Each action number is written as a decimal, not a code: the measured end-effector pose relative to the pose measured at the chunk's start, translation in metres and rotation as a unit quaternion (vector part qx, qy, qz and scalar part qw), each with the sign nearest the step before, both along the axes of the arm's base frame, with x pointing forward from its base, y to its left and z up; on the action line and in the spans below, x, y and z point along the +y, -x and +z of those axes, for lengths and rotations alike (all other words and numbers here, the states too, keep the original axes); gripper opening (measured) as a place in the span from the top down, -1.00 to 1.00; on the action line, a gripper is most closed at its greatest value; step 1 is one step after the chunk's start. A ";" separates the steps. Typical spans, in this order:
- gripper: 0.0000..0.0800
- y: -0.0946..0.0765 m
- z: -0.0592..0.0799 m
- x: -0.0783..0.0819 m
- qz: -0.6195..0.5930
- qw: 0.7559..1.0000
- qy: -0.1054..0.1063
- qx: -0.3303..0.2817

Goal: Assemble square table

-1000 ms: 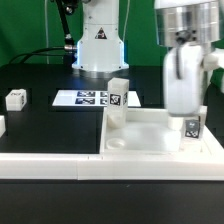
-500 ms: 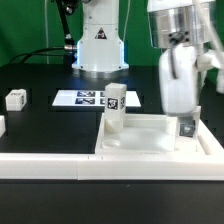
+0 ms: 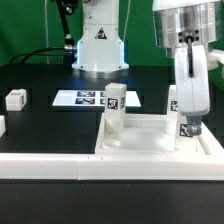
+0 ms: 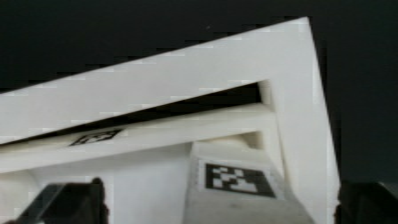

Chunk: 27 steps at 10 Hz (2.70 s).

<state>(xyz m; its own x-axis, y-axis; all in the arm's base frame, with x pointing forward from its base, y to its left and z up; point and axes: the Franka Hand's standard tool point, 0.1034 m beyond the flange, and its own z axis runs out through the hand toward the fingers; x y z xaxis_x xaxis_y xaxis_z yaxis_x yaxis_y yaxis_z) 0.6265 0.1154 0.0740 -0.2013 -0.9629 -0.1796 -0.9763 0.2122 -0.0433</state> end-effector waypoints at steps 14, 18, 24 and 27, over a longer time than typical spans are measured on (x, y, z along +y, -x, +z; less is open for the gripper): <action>-0.62 0.038 0.074 -0.114 0.359 0.923 0.066 -0.122; -0.62 0.052 0.060 -0.128 0.526 0.836 0.088 -0.132; -0.62 0.145 0.037 -0.259 0.732 0.662 0.108 -0.122; -0.62 0.146 0.036 -0.260 0.759 0.630 0.109 -0.123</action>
Offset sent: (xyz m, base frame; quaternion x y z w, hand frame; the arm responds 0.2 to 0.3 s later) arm -0.0351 -0.0535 0.0401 0.0644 0.0315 -0.2313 0.9702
